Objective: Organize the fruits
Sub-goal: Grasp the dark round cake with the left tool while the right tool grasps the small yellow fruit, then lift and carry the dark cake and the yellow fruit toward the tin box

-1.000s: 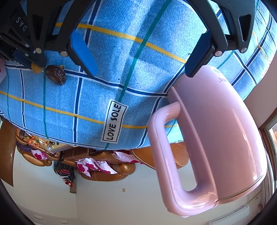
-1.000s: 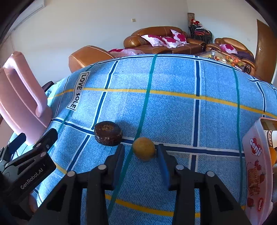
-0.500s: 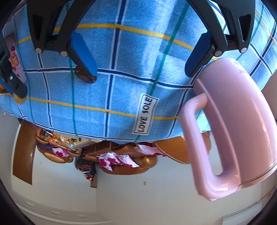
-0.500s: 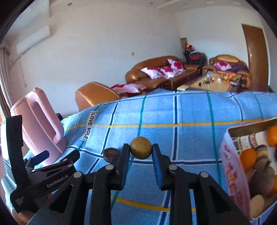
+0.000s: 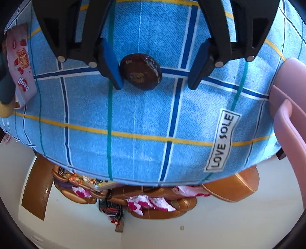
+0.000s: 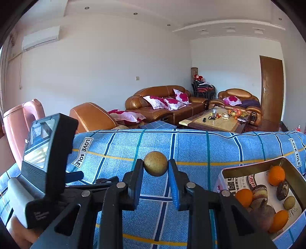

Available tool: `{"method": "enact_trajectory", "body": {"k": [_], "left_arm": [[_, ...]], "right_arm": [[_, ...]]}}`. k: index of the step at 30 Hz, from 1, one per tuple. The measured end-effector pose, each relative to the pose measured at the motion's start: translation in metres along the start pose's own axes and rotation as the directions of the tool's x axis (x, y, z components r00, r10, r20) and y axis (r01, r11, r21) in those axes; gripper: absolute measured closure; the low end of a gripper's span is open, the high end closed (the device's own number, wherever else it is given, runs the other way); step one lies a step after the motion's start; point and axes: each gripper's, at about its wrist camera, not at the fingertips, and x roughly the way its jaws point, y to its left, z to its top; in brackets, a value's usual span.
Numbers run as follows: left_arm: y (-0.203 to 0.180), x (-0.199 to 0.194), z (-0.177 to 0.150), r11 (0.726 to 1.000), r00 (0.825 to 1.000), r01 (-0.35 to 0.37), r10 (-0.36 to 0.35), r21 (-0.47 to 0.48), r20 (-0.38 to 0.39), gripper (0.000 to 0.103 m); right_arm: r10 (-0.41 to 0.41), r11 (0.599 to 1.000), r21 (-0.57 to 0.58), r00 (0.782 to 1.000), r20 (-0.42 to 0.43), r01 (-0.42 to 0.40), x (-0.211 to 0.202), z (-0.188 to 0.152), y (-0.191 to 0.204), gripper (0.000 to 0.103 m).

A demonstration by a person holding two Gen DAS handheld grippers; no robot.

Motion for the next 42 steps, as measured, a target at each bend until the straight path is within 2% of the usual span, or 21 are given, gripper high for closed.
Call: {"method": "enact_trajectory", "body": {"k": [2, 4, 7, 12, 16, 27, 34, 42], "left_arm": [[-0.002, -0.004, 0.000, 1.000, 1.000, 0.005, -0.005, 0.004, 0.015, 0.040], [-0.004, -0.005, 0.001, 1.000, 1.000, 0.008, -0.008, 0.010, 0.014, 0.043], [-0.003, -0.009, -0.002, 0.999, 0.999, 0.038, -0.039, 0.013, 0.024, 0.061], [0.006, -0.013, -0.004, 0.998, 0.998, 0.053, -0.052, -0.019, 0.037, 0.061], [0.019, -0.028, -0.011, 0.997, 0.993, 0.024, -0.015, -0.071, 0.117, 0.061], [0.025, -0.065, -0.031, 0.994, 0.957, -0.064, 0.086, -0.088, 0.277, 0.061], [0.021, -0.076, -0.039, 0.992, 0.939, -0.095, 0.117, -0.081, 0.324, 0.061], [0.016, -0.084, -0.052, 0.991, 0.930, -0.103, 0.126, -0.086, 0.344, 0.061]], "right_arm": [[0.008, 1.000, 0.000, 1.000, -0.011, -0.008, 0.002, 0.000, 0.000, 0.075], [0.016, 1.000, 0.001, 1.000, -0.021, -0.016, 0.006, 0.000, 0.000, 0.075], [0.020, 1.000, 0.000, 0.999, -0.026, -0.020, 0.007, 0.000, -0.001, 0.075], [0.022, 1.000, -0.007, 1.000, -0.017, -0.022, 0.008, 0.001, -0.002, 0.075], [0.033, 0.999, -0.018, 0.999, 0.004, -0.033, 0.005, -0.002, 0.001, 0.075], [0.043, 0.998, -0.056, 0.999, 0.033, -0.041, -0.005, -0.007, 0.011, 0.075], [0.040, 0.996, -0.079, 0.998, 0.043, -0.037, -0.020, -0.014, 0.014, 0.075], [0.034, 0.996, -0.079, 0.998, 0.047, -0.030, -0.032, -0.018, 0.011, 0.075]]}}
